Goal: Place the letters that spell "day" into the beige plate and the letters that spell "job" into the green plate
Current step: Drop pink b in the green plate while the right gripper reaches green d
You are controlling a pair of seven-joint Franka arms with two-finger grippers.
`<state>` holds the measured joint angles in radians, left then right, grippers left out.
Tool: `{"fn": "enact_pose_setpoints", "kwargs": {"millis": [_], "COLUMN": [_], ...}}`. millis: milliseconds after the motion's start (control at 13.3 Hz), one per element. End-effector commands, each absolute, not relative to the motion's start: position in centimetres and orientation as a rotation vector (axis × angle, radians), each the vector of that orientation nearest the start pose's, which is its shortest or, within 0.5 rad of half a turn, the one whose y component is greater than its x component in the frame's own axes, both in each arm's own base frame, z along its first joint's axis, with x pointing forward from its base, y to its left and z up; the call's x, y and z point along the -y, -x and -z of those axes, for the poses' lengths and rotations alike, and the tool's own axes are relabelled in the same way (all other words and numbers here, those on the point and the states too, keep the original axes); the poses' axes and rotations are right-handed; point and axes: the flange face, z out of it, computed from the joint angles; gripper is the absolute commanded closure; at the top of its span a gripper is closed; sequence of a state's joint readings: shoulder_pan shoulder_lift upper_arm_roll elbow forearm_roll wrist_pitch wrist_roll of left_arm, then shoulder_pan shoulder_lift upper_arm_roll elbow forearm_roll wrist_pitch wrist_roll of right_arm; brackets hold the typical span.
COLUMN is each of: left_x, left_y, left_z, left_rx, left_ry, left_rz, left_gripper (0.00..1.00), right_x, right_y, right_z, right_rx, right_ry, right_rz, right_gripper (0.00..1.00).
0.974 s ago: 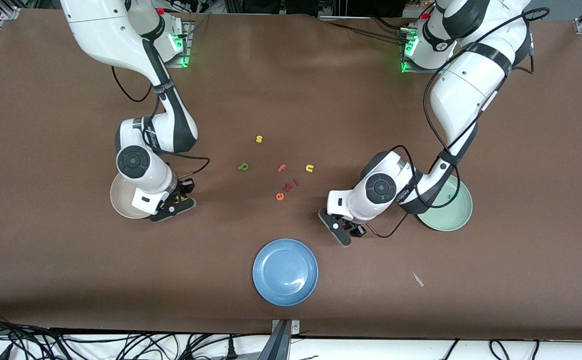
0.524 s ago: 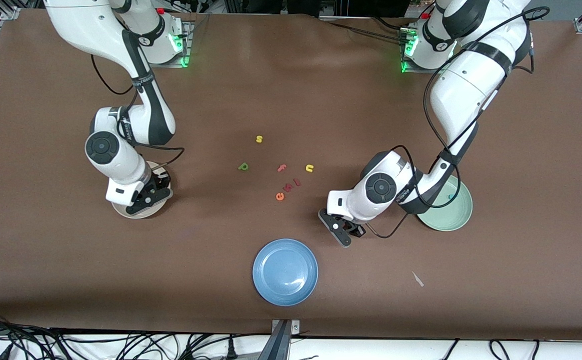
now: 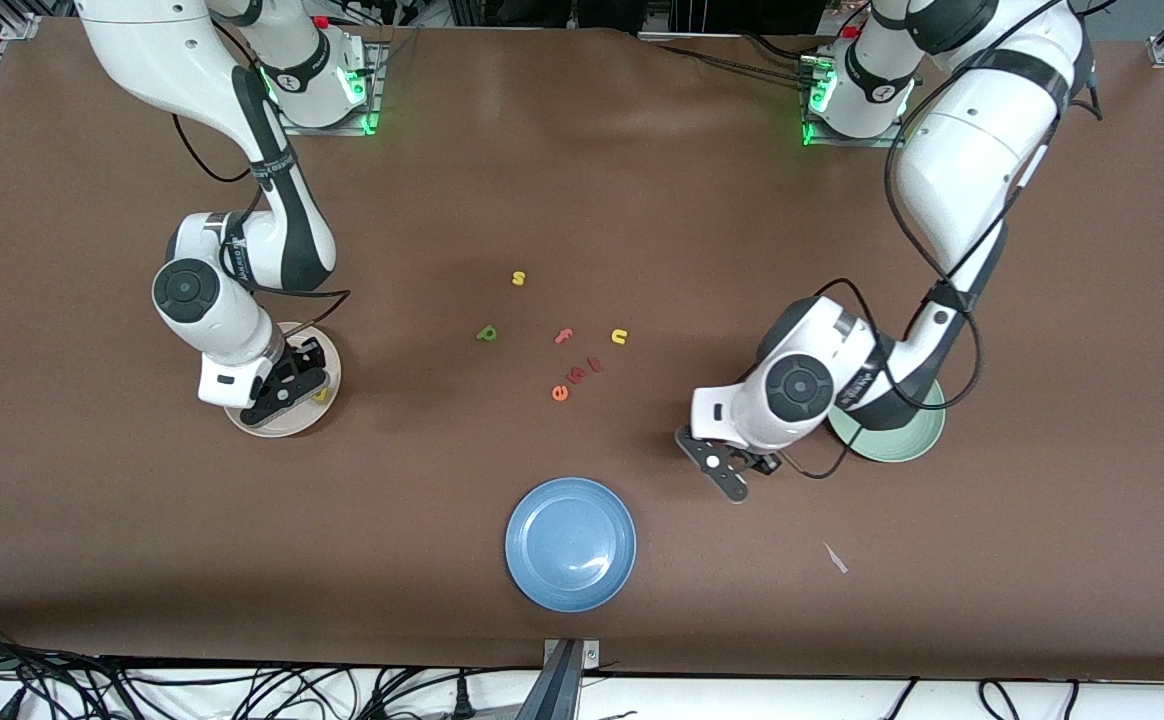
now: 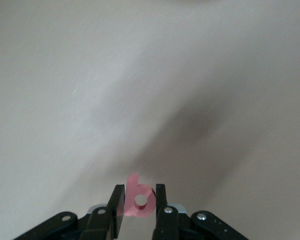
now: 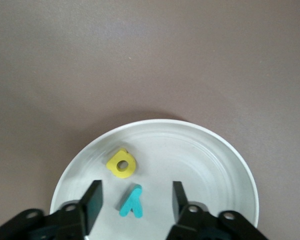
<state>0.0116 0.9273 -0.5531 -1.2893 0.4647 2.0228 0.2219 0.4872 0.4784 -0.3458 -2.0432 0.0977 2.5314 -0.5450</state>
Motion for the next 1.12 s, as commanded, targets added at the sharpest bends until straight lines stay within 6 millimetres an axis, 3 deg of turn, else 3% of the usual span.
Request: {"fn": "enact_pose_setpoints", "kwargs": {"millis": [0,75,225,599,749,1049], "left_x": [23.3,22.3,18.3,11.2,10.2,8.4], "left_y": [-68.9,-68.9,-69.3,-67.7,-66.7,-65.0], "left_z": [-24.4,-25.3,-26.1,-26.1,-25.9,-23.2], "left_rx": [-1.216,-1.25,-1.28,-1.233,-1.229,-1.287], "left_ry": [2.948,2.925,2.899,2.829,2.826,2.83], "left_rz": [-0.183,-0.228,-0.278,-0.352,-0.33,-0.287], "left_gripper": [0.92,0.92,0.92,0.92,0.92,0.91], "right_x": [-10.0,-11.1,-12.9,-19.2,-21.7,-25.8], "right_y": [-58.8,-58.4,-57.8,-56.0,-55.2,-53.7], "right_z": [-22.8,-22.6,-22.6,-22.8,-22.8,-22.4], "right_rx": [0.928,0.893,0.721,0.368,0.237,-0.049], "right_ry": [3.08,3.079,3.104,3.113,3.108,3.09], "right_rz": [0.055,0.041,0.009,0.015,0.014,0.029], "right_gripper": [0.0,0.0,0.0,0.0,0.0,0.0]}}
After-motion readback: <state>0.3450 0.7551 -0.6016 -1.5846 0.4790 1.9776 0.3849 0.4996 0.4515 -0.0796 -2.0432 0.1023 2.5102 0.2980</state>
